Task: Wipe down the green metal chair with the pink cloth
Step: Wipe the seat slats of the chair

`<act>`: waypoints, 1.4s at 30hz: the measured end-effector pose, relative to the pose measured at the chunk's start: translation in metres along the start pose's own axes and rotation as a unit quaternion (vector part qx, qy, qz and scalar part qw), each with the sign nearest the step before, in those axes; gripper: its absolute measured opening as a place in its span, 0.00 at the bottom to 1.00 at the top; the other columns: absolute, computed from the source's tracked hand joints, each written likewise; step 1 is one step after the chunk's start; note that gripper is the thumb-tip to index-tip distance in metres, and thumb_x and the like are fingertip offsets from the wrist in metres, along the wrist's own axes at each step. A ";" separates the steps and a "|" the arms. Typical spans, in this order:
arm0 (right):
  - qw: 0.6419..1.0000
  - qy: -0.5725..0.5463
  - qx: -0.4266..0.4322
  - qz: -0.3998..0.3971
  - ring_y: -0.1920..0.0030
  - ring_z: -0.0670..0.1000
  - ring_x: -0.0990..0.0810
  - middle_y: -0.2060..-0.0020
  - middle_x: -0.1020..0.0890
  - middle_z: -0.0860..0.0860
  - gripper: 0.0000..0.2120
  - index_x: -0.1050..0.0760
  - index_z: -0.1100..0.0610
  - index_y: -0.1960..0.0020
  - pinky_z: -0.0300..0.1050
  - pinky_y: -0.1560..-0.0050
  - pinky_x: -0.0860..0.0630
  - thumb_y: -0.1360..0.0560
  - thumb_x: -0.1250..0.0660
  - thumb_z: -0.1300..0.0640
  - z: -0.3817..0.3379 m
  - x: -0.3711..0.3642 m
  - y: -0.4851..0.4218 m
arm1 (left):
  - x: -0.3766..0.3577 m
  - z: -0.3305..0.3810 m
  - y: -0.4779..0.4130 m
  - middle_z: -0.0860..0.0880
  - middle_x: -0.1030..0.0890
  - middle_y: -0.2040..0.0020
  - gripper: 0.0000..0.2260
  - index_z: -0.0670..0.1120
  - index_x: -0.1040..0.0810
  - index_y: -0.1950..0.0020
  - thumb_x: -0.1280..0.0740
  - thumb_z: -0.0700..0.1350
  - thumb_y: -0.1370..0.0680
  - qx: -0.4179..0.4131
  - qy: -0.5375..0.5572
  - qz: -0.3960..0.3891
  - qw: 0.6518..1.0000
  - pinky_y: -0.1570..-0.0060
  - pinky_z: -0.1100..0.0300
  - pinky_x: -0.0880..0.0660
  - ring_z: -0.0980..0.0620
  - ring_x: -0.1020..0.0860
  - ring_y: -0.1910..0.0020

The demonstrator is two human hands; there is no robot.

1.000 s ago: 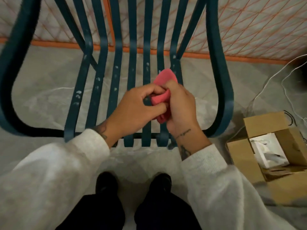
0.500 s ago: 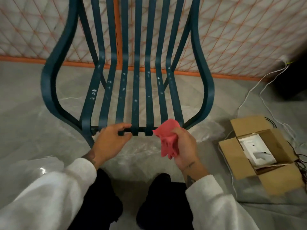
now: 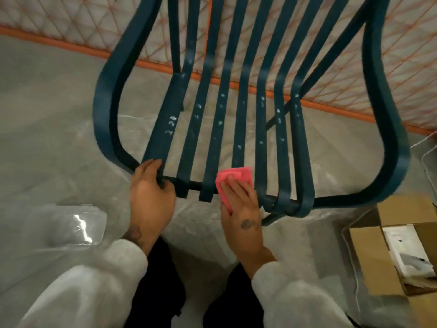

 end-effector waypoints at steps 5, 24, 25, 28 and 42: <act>0.998 -0.050 -0.014 0.045 0.26 0.49 0.38 0.31 0.25 0.57 0.20 0.26 0.62 0.32 0.42 0.22 0.50 0.23 0.40 0.60 -0.035 -0.016 -0.020 | 0.008 -0.033 -0.008 0.40 0.19 0.41 0.15 0.41 0.22 0.36 0.37 0.36 0.22 0.131 0.030 -0.034 0.990 0.46 0.61 0.32 0.40 0.23 0.42; 0.962 0.058 0.214 -0.160 0.24 0.62 0.37 0.26 0.32 0.59 0.35 0.39 0.61 0.23 0.60 0.27 0.39 0.28 0.33 0.72 -0.103 -0.092 -0.047 | -0.006 -0.077 -0.007 0.48 0.14 0.55 0.13 0.48 0.16 0.57 0.38 0.52 0.27 0.311 0.316 -0.059 0.895 0.46 0.52 0.22 0.48 0.18 0.51; 0.963 0.078 0.202 -0.158 0.22 0.61 0.44 0.22 0.40 0.58 0.35 0.45 0.59 0.21 0.59 0.24 0.46 0.25 0.39 0.71 -0.100 -0.094 -0.064 | -0.004 -0.075 -0.005 0.48 0.14 0.55 0.13 0.48 0.16 0.57 0.38 0.52 0.27 0.305 0.326 -0.051 0.893 0.45 0.52 0.23 0.49 0.18 0.50; 0.967 0.110 0.164 -0.158 0.20 0.57 0.54 0.20 0.49 0.54 0.34 0.54 0.57 0.20 0.55 0.22 0.47 0.22 0.44 0.68 -0.095 -0.099 -0.092 | -0.002 -0.068 -0.003 0.51 0.15 0.54 0.12 0.53 0.18 0.59 0.39 0.55 0.26 0.293 0.316 -0.060 0.900 0.42 0.51 0.25 0.50 0.19 0.48; 0.987 -0.131 -0.074 -0.051 0.46 0.44 0.22 0.35 0.23 0.47 0.21 0.31 0.44 0.27 0.43 0.42 0.20 0.18 0.40 0.57 -0.081 0.010 -0.091 | 0.022 -0.014 -0.003 0.49 0.19 0.42 0.11 0.46 0.20 0.39 0.36 0.44 0.20 0.058 0.110 -0.016 0.992 0.46 0.70 0.31 0.58 0.25 0.48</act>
Point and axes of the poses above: each hand's wrist, its own y-axis away from the middle knuckle, its own x-axis out of the back of the hand, z = x × y, the point moved 8 cm from there along -y, towards the middle knuckle
